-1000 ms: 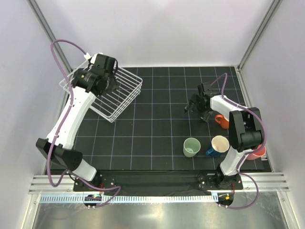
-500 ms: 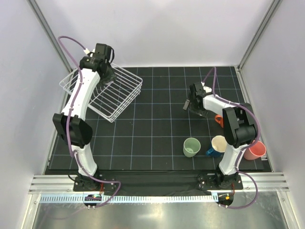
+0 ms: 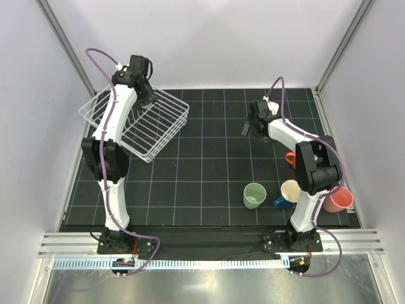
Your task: Load the cups into the dish rack
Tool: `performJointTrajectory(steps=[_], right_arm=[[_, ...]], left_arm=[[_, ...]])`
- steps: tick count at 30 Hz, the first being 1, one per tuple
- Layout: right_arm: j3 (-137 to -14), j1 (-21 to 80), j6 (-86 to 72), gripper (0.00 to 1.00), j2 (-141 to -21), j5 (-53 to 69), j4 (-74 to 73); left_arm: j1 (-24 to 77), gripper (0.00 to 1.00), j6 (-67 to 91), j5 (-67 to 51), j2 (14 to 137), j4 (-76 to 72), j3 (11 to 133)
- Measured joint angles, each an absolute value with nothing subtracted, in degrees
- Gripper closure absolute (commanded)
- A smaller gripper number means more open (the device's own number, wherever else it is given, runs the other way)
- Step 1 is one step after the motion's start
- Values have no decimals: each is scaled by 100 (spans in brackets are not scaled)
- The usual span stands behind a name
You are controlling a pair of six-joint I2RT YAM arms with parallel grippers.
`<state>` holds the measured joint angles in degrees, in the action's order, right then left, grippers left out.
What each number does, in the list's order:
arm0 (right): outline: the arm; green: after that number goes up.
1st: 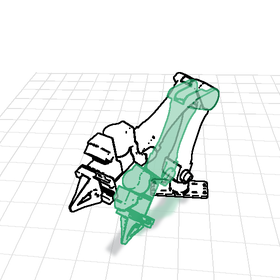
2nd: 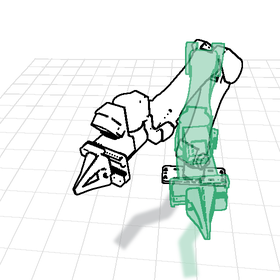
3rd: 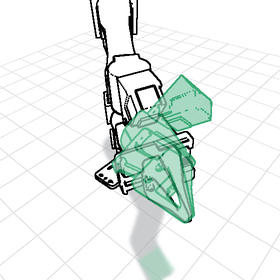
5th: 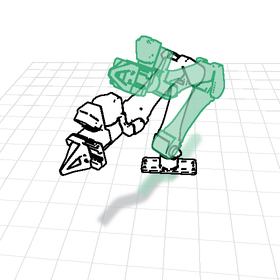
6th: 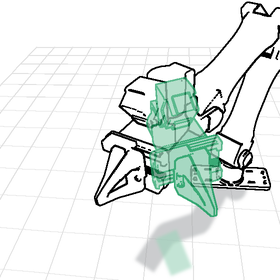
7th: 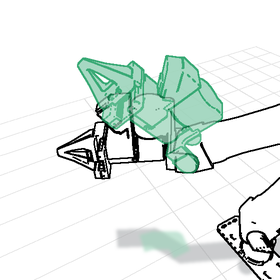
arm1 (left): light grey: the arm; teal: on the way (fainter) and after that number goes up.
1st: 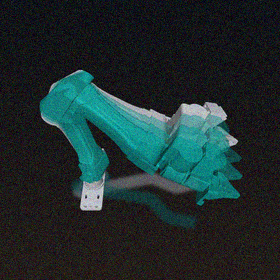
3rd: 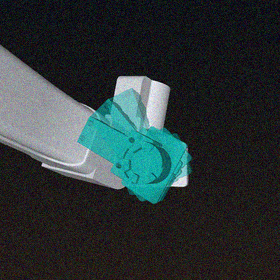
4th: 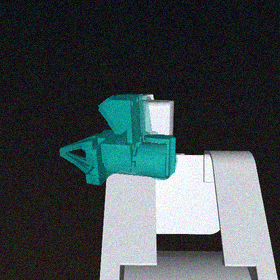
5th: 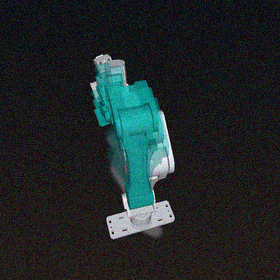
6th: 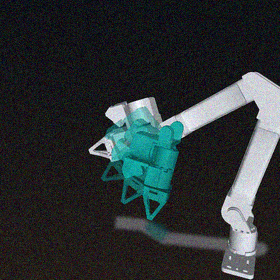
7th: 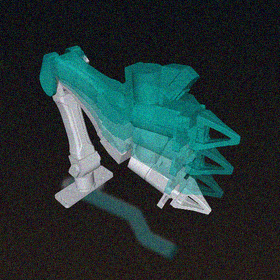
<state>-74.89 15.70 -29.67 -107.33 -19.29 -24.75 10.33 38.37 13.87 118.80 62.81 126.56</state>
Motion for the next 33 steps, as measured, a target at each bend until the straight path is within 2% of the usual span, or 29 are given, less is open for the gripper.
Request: performJointTrajectory(steps=[9, 16, 24, 33], right_arm=[[-7854, 1656, -2589, 0, -9819, -1487, -3159], [-8066, 1728, -2512, 1, -8816, -1068, -3664], [-8256, 1730, -2447, 0, -8366, -910, -4305], [-8097, 1730, -2408, 0, -7979, -928, -4595]], left_arm=[[1035, 100, 3872, 1157, 12910, 6274, 13574], [1031, 100, 4171, 967, 13353, 6176, 13607], [880, 100, 4794, 541, 13861, 5861, 13793], [541, 100, 5870, -8, 13904, 5671, 13795]])
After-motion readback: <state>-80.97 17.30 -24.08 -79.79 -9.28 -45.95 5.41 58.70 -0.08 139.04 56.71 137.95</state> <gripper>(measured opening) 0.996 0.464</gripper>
